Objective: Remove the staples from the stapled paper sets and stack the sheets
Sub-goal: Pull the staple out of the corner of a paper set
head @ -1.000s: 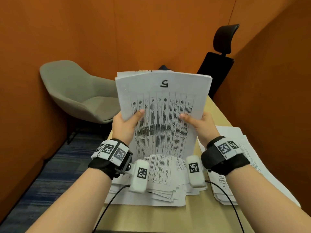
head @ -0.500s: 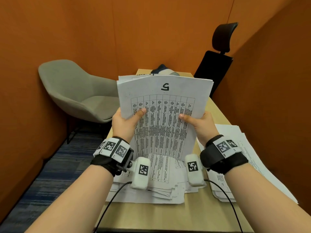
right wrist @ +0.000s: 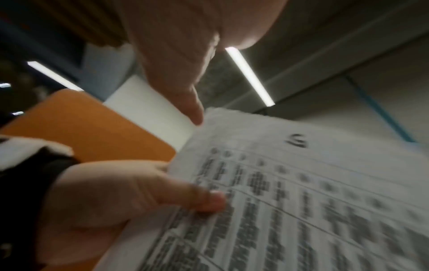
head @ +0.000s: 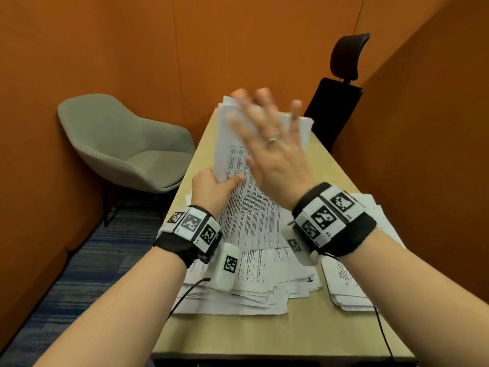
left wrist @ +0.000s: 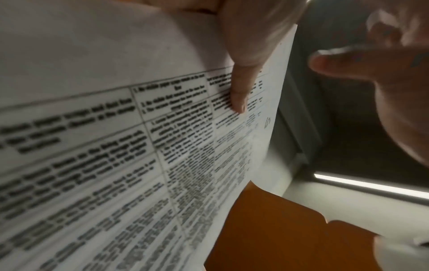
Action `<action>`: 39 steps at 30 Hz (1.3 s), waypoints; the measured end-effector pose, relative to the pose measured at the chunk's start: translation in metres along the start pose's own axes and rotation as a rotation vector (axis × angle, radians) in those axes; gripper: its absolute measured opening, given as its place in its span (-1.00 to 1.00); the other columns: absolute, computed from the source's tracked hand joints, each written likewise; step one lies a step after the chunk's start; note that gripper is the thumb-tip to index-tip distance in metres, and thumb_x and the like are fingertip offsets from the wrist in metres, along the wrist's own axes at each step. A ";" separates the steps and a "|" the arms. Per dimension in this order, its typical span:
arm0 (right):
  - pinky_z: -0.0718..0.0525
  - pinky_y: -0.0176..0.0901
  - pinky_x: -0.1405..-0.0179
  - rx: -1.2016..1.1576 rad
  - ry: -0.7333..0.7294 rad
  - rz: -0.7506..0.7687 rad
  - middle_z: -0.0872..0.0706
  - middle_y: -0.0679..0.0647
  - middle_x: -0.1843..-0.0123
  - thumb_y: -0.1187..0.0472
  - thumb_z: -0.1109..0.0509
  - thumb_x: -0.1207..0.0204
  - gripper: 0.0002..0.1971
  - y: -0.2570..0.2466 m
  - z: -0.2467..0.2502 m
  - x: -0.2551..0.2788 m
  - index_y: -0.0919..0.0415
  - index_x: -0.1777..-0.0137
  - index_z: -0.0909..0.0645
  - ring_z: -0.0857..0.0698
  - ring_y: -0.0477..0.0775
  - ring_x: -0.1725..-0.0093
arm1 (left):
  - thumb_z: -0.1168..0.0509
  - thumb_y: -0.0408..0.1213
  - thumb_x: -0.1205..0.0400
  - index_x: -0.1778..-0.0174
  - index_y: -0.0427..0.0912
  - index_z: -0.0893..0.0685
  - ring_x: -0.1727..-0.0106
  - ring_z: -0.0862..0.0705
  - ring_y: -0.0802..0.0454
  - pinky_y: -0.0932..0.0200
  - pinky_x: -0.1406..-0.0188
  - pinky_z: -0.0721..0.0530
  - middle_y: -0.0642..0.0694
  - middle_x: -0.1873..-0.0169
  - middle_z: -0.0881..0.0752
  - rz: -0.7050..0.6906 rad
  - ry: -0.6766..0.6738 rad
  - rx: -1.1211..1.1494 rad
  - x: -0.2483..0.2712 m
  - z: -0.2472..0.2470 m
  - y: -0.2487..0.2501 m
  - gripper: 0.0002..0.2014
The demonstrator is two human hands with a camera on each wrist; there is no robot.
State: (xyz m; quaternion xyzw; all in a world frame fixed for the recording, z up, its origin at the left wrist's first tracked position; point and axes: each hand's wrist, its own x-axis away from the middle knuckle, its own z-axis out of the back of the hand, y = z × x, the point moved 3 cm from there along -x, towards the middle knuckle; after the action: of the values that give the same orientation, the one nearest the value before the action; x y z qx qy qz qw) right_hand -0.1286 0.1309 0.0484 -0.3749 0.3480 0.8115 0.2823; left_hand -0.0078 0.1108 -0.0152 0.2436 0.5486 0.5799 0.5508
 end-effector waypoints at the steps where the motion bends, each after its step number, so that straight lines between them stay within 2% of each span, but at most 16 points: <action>1: 0.34 0.26 -0.52 0.093 -0.070 0.153 -0.38 0.20 -0.55 0.42 -0.25 -0.32 -0.43 -0.009 -0.003 -0.006 0.21 -0.40 -0.45 -0.25 0.31 -0.56 | -0.36 -0.31 -0.57 -0.04 -0.44 -0.68 0.12 -0.66 -0.18 0.26 0.40 -0.42 -0.34 0.16 -0.72 -0.026 -0.013 -0.061 0.000 -0.002 0.006 -0.74; 3: 0.18 0.38 -0.51 0.288 -0.233 0.273 -0.65 0.06 -0.33 0.30 -0.09 -0.41 -0.60 -0.019 -0.007 -0.013 0.09 -0.05 -0.73 -0.42 0.23 -0.51 | -0.22 -0.38 -0.62 -0.14 -0.48 -0.62 -0.05 -0.64 -0.29 0.09 0.14 -0.42 -0.42 0.01 -0.69 -0.027 -0.020 -0.076 0.003 -0.005 0.018 -0.74; 5: -0.03 0.35 -0.54 0.406 -0.408 0.253 -0.80 -0.04 0.05 0.16 -0.12 -0.46 -0.65 -0.019 -0.003 -0.018 0.03 0.27 -0.77 -0.56 0.16 -0.41 | -0.20 -0.39 -0.63 -0.07 -0.43 -0.63 -0.01 -0.65 -0.27 0.06 0.08 -0.49 -0.38 0.06 -0.71 -0.070 -0.057 -0.149 0.007 -0.008 0.024 -0.79; 6: -0.05 0.33 -0.55 0.402 -0.438 0.256 -0.80 -0.03 0.20 0.18 -0.10 -0.47 -0.62 -0.017 -0.001 -0.020 0.06 0.35 -0.75 -0.63 0.17 -0.33 | -0.25 -0.37 -0.60 0.14 -0.36 -0.66 0.14 -0.67 -0.15 0.18 0.23 -0.50 -0.30 0.27 -0.71 -0.092 -0.085 -0.169 0.009 -0.008 0.024 -0.86; 8: -0.06 0.32 -0.49 0.375 -0.394 0.268 -0.71 0.00 0.46 0.32 -0.06 -0.44 -0.59 -0.010 0.004 -0.022 0.14 0.47 -0.70 -0.76 0.22 0.00 | -0.36 -0.30 -0.54 0.54 -0.15 -0.52 0.50 -0.54 0.23 0.41 0.56 -0.39 0.01 0.63 -0.52 -0.047 -0.065 -0.135 0.010 -0.003 0.019 -0.69; 10: -0.29 0.31 -0.42 0.367 -0.352 0.173 -0.58 0.00 0.60 0.48 -0.26 -0.27 -0.72 0.006 0.012 -0.022 0.17 0.56 -0.61 -0.71 0.14 0.40 | -0.43 -0.16 -0.49 0.51 -0.06 -0.59 0.40 -0.61 0.21 0.45 0.36 -0.51 0.07 0.58 -0.60 -0.009 0.041 -0.133 0.009 0.009 0.011 -0.73; 12: -0.56 0.30 -0.20 0.287 -0.323 -0.031 -0.59 0.05 0.55 0.55 -0.41 -0.12 -0.77 0.032 0.019 -0.018 0.19 0.50 -0.62 -0.65 0.12 0.49 | -0.43 -0.03 -0.47 0.22 0.02 -0.70 0.03 -0.68 -0.03 0.12 -0.17 -0.55 -0.02 0.25 -0.74 0.052 0.260 -0.164 0.004 0.026 -0.003 -0.87; 14: -0.54 0.10 -0.02 0.092 -0.354 -0.314 -0.68 0.17 0.35 0.52 -0.40 -0.27 -0.83 0.060 0.033 -0.010 0.24 0.29 -0.67 -0.69 0.22 0.30 | -0.45 0.03 -0.44 -0.13 0.05 -0.62 -0.27 -0.57 -0.03 -0.08 -0.41 -0.38 -0.03 -0.15 -0.67 0.125 0.428 -0.029 -0.001 0.043 -0.019 -0.63; 16: -0.51 0.00 0.05 -0.099 -0.383 -0.617 -0.73 0.23 0.14 0.39 -0.34 -0.45 -0.89 0.086 0.046 0.006 0.27 0.13 -0.69 -0.66 0.25 0.09 | -0.47 0.01 -0.43 -0.45 -0.03 -0.38 -0.47 -0.38 -0.04 -0.10 -0.50 -0.30 -0.10 -0.43 -0.45 0.166 0.466 0.163 -0.005 0.051 -0.031 -0.31; 19: -0.60 0.01 0.14 -0.464 -0.305 -1.022 -0.71 0.25 0.17 0.36 -0.41 -0.44 -0.94 0.102 0.051 0.041 0.28 0.25 -0.66 -0.62 0.12 0.18 | -0.46 0.03 -0.43 -0.61 -0.13 -0.11 -0.57 -0.22 -0.11 -0.12 -0.56 -0.22 -0.18 -0.57 -0.24 0.221 0.343 0.205 -0.008 0.043 -0.037 -0.08; 21: -0.67 0.04 0.15 -0.712 -0.300 -1.255 -0.69 0.28 0.16 0.42 -0.40 -0.46 -0.96 0.098 0.042 0.065 0.40 0.20 -0.63 -0.64 0.12 0.22 | -0.43 0.05 -0.46 -0.63 -0.11 -0.04 -0.54 -0.27 -0.05 -0.14 -0.51 -0.28 -0.13 -0.57 -0.26 0.299 0.209 0.314 -0.005 0.029 -0.034 -0.07; 25: -0.69 0.08 0.18 -1.027 -0.296 -1.569 -0.69 0.38 0.07 0.50 -0.32 -0.51 -0.93 0.079 0.017 0.110 0.46 0.04 -0.59 -0.66 0.22 0.24 | -0.29 -0.14 -0.62 -0.45 -0.10 -0.47 -0.23 -0.64 0.05 0.03 -0.09 -0.62 -0.02 -0.28 -0.65 0.348 -0.104 0.675 0.005 0.002 -0.027 -0.54; 28: -0.70 0.14 0.06 -1.089 -0.400 -1.664 -0.70 0.47 -0.08 0.52 -0.29 -0.51 -0.78 0.070 0.005 0.137 0.57 -0.14 -0.56 -0.70 0.31 0.14 | -0.28 -0.35 -0.64 -0.15 -0.16 -0.65 0.04 -0.74 -0.02 0.02 0.06 -0.69 -0.13 -0.05 -0.75 0.347 -0.048 0.616 0.011 -0.001 -0.030 -0.81; 31: -0.72 0.01 0.08 -1.077 -0.599 -1.566 -0.71 0.39 -0.12 0.50 -0.30 -0.52 -0.80 0.065 0.002 0.146 0.44 -0.12 -0.59 -0.72 0.25 0.11 | -0.27 -0.41 -0.63 0.09 -0.05 -0.67 0.02 -0.72 -0.09 -0.07 -0.16 -0.63 -0.12 0.05 -0.75 0.342 -0.053 0.506 0.015 -0.004 -0.039 -0.84; 35: -0.77 -0.22 0.27 -1.112 -0.536 -1.478 -0.74 0.19 -0.05 0.44 -0.24 -0.59 -0.77 0.066 0.000 0.136 0.28 -0.20 -0.54 -0.75 0.06 0.14 | -0.29 -0.37 -0.62 -0.10 -0.14 -0.68 -0.14 -0.70 -0.15 -0.16 -0.32 -0.56 -0.20 -0.11 -0.74 0.384 -0.119 0.422 0.020 -0.011 -0.051 -0.83; 39: -0.74 0.09 0.07 -1.081 -0.423 -1.489 -0.71 0.21 -0.15 0.45 -0.21 -0.61 -0.66 0.071 -0.009 0.130 0.28 -0.37 -0.47 -0.75 0.17 0.07 | -0.29 -0.39 -0.61 -0.16 -0.27 -0.64 -0.06 -0.71 -0.15 -0.08 -0.25 -0.59 -0.27 -0.12 -0.72 0.457 -0.164 0.342 0.029 -0.022 -0.060 -0.79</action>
State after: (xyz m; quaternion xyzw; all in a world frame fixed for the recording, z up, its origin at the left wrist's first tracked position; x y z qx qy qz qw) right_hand -0.2488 0.1067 -0.0351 -0.4260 -0.4628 0.5250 0.5733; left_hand -0.0129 0.1168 -0.0854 0.4963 0.5230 0.5664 0.3992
